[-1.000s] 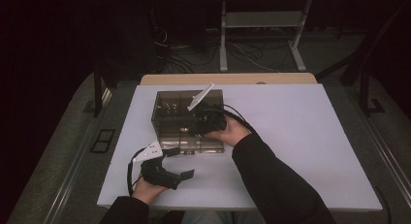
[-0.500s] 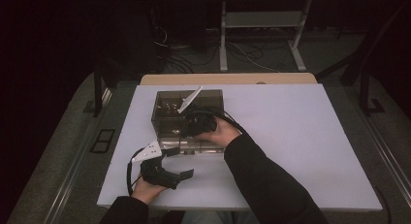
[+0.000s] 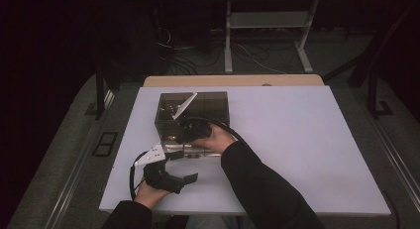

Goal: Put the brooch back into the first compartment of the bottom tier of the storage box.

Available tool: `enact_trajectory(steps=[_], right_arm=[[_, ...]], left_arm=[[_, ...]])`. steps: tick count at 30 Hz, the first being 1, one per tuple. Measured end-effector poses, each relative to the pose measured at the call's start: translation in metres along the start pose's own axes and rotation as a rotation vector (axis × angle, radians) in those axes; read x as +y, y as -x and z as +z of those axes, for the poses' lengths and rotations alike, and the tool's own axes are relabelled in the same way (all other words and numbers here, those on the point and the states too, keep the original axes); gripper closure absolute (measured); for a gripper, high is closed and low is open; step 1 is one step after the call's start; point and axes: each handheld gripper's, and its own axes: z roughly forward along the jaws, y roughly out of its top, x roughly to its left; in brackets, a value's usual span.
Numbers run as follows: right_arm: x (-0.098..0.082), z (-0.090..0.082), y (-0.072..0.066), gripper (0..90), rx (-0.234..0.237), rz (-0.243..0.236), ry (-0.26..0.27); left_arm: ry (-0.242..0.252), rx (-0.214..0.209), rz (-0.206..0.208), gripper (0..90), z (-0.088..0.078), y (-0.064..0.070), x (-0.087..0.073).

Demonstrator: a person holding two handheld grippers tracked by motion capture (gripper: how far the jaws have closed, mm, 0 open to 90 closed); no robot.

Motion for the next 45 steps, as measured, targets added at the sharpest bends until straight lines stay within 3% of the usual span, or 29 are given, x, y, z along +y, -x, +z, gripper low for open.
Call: enact_trajectory(steps=[21, 25, 39, 45], right_arm=[[0.010, 0.033, -0.001, 78.9, -0.027, -0.013, -0.017], [0.010, 0.036, -0.002, 75.2, -0.032, -0.009, -0.014], [0.013, 0.017, -0.011, 61.4, -0.008, -0.032, -0.006], [0.014, 0.006, -0.015, 48.0, -0.032, -0.020, 0.001]], left_arm=[[-0.008, -0.017, 0.003, 0.0, 0.002, 0.001, 0.000], [-0.010, -0.018, 0.002, 0.0, 0.002, 0.001, -0.001], [-0.018, -0.017, 0.004, 0.0, 0.003, 0.001, -0.001], [-0.021, -0.018, 0.005, 0.0, 0.003, 0.001, -0.001]])
